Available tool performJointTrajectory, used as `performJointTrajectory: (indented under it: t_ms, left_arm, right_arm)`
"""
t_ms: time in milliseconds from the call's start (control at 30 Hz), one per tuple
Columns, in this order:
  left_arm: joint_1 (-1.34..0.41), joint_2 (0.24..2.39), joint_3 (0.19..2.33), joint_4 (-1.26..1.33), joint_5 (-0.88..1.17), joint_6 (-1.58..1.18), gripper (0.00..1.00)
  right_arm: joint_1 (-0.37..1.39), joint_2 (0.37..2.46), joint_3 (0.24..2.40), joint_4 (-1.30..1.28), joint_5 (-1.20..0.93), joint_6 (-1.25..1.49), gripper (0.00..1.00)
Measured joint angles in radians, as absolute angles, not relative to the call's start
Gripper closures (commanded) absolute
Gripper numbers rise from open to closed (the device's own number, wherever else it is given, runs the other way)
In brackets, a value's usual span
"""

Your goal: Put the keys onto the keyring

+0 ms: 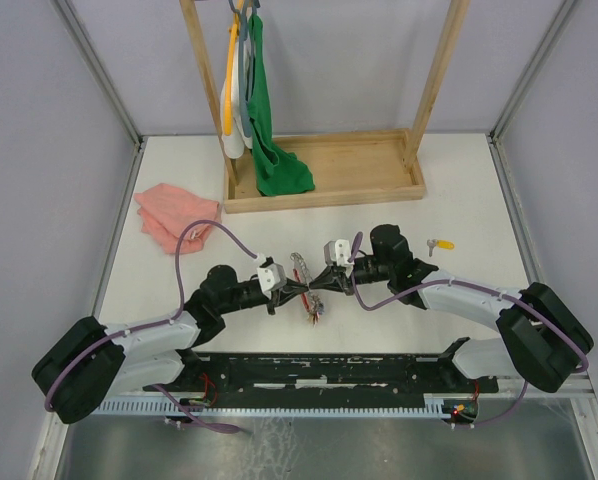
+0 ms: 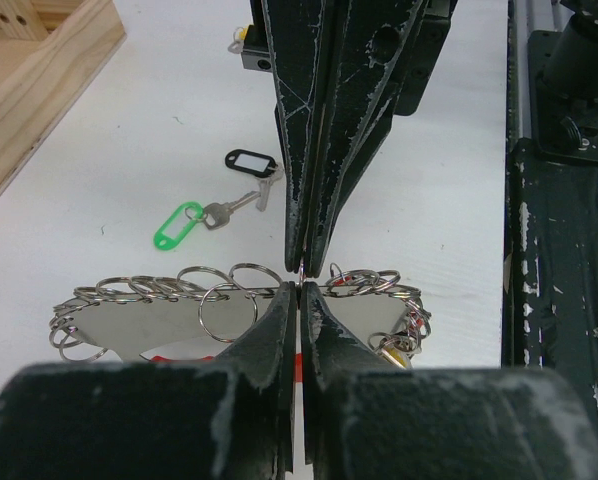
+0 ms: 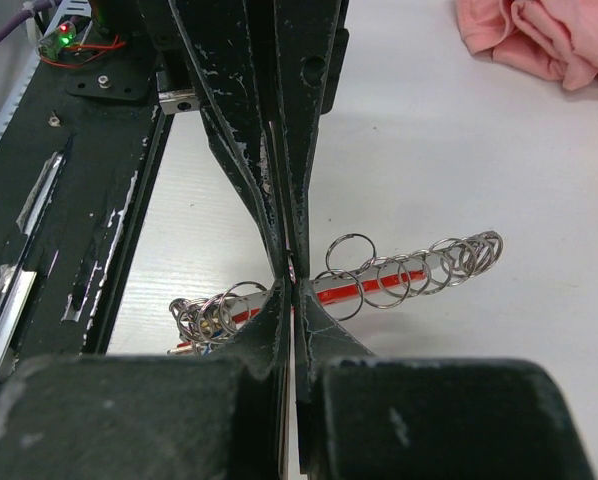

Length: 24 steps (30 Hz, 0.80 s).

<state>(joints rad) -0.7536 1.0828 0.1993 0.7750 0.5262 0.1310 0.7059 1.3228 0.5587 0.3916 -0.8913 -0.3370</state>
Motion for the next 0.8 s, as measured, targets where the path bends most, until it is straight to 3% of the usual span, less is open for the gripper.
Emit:
performJointTrajectory:
  t_ms: [267, 667, 767, 800]
  left_arm:
    - [-0.754, 1.077, 0.233, 0.670, 0.521, 0.170, 0.97]
    - [-0.752, 1.003, 0.140, 0.683, 0.492, 0.308, 0.97]
    - [-0.752, 1.003, 0.128, 0.701, 0.486, 0.330, 0.97]
    - [-0.752, 1.003, 0.123, 0.711, 0.477, 0.334, 0.97]
  right_arm:
    - [0.709, 1.293, 0.593, 0.255, -0.797, -0.253, 0.72]
    - [0.704, 1.262, 0.886, -0.276, -0.355, 0.015, 0.59]
    - [0.702, 1.261, 0.873, -0.355, -0.254, 0.073, 0.40]
    - [0.701, 1.257, 0.863, -0.376, -0.221, 0.091, 0.38]
